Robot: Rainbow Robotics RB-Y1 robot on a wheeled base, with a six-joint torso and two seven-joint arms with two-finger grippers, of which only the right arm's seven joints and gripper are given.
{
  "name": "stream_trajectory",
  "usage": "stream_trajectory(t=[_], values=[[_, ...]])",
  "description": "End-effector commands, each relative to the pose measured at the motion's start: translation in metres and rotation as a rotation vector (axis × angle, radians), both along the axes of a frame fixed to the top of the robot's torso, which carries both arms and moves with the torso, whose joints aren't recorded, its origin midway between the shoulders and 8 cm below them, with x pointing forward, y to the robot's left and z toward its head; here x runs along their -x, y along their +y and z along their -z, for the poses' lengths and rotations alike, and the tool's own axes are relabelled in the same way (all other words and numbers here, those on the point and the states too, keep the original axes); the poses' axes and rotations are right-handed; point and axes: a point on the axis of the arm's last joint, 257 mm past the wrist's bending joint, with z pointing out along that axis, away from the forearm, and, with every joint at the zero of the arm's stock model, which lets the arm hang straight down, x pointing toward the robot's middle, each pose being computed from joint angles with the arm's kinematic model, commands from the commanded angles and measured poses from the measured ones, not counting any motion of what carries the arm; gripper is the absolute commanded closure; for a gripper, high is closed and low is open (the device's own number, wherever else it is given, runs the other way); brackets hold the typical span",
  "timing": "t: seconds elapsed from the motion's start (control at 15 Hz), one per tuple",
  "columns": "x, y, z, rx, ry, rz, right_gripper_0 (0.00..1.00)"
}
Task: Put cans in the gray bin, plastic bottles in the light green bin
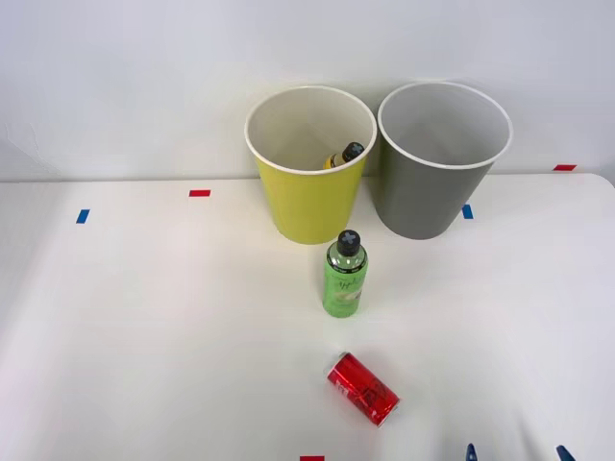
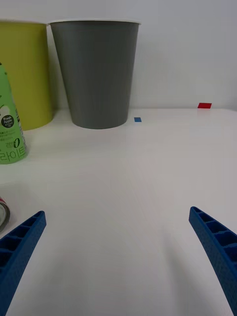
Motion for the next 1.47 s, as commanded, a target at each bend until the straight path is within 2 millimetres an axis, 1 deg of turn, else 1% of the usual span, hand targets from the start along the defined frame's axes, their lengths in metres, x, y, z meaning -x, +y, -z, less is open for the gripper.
stream_trajectory(t=[0.07, 1.47], values=[[0.0, -0.0002, -0.0001, 0.0, 0.0, 0.0, 0.0], [0.0, -0.0002, -0.0001, 0.0, 0.0, 0.0, 0.0]])
